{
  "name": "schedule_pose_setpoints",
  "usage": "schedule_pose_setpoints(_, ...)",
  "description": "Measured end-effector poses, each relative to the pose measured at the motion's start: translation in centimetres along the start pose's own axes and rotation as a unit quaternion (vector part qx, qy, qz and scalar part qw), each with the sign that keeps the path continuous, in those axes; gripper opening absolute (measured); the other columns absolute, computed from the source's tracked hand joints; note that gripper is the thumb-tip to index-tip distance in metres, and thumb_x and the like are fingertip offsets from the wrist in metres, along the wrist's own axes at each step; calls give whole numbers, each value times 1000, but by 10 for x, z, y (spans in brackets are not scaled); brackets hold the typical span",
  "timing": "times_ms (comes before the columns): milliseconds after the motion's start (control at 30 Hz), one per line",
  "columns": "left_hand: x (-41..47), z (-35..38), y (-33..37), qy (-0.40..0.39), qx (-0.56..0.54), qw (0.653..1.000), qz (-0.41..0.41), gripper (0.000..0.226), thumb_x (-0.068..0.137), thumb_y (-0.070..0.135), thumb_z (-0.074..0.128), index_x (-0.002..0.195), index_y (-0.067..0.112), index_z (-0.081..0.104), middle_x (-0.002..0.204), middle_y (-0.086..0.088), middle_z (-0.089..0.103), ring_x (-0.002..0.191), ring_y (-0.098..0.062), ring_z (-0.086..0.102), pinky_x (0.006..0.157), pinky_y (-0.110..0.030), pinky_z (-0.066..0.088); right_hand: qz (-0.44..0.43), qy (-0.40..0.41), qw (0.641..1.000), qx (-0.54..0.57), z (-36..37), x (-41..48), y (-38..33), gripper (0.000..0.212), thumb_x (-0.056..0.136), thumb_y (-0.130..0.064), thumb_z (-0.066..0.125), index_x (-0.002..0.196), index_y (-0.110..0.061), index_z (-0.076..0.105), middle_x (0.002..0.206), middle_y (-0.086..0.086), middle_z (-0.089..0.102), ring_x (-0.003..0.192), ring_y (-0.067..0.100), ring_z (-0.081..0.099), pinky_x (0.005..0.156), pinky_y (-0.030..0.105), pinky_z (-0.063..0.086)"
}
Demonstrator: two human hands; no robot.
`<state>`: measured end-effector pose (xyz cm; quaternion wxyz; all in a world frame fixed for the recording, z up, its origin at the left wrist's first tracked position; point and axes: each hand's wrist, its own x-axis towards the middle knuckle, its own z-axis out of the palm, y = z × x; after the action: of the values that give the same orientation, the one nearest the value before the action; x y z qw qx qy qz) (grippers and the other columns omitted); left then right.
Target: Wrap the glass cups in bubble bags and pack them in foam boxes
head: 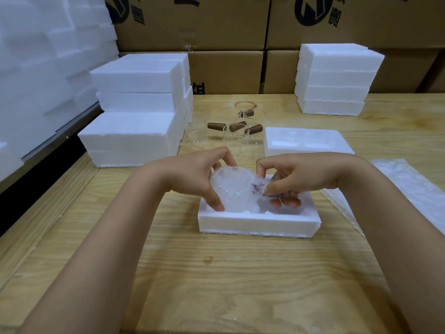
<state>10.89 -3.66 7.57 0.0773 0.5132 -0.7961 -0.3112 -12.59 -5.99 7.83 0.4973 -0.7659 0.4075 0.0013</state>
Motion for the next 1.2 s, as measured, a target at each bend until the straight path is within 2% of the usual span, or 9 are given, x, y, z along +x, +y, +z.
schedule_pose_setpoints(133,-2,0,-4,-31,-14,999,12,70,54,48,86,110,58,45,131,21,41,116,3,43,93,-20,37,13,0,999,-33,2,0,-3,11,93,-13,56,93,-18,47,75,9,71,56,19,58,59,27,50)
schedule_pose_setpoints(233,-1,8,-6,-19,-126,990,51,66,58,54,78,119,46,54,132,25,50,128,4,41,112,-32,33,11,20,999,-37,4,0,-2,12,92,-13,58,92,-19,48,74,6,71,58,19,61,60,28,52)
schedule_pose_setpoints(467,0,34,-20,114,-184,972,92,53,65,58,73,117,51,60,129,29,55,127,9,43,114,-33,31,-42,156,983,-84,7,0,5,15,84,-11,67,86,-21,57,96,2,63,53,18,61,53,24,46)
schedule_pose_setpoints(600,3,46,-22,179,-236,951,92,57,65,53,75,119,45,60,127,23,60,125,2,49,113,-39,35,-48,218,970,-94,14,0,10,19,81,-13,71,85,-23,55,77,-3,61,47,11,54,48,21,42)
schedule_pose_setpoints(867,7,54,-25,222,-300,919,129,63,65,38,79,125,31,58,123,8,66,125,-7,53,112,-43,36,-52,218,971,-85,17,0,10,21,80,-16,74,88,-23,56,76,1,63,47,10,54,47,20,43)
schedule_pose_setpoints(967,8,56,-25,235,-305,911,147,69,63,45,76,127,26,56,130,1,62,128,-10,51,114,-47,31,-38,189,979,-71,7,-10,9,29,72,-38,78,97,-34,63,98,-12,63,56,11,58,53,22,48)
schedule_pose_setpoints(1033,7,56,-24,254,-365,884,148,78,60,65,72,124,24,56,133,-4,59,130,-16,49,113,-47,31,-72,275,958,-39,-8,-19,13,27,74,-50,69,97,-37,67,92,-23,65,60,10,56,56,19,49)
schedule_pose_setpoints(1133,8,53,-25,312,-447,829,128,81,58,77,67,117,22,58,125,-4,61,125,-15,51,109,-35,35,-61,464,878,-104,-27,-20,35,19,90,-35,61,108,-35,64,96,-23,63,77,5,55,65,21,43)
schedule_pose_setpoints(1200,10,51,-29,341,-476,803,113,56,72,57,63,113,19,59,116,-3,64,117,-17,55,105,-34,37,21,453,866,-211,-29,-8,53,36,93,-28,58,129,-26,55,123,-7,60,111,18,51,89,33,41)
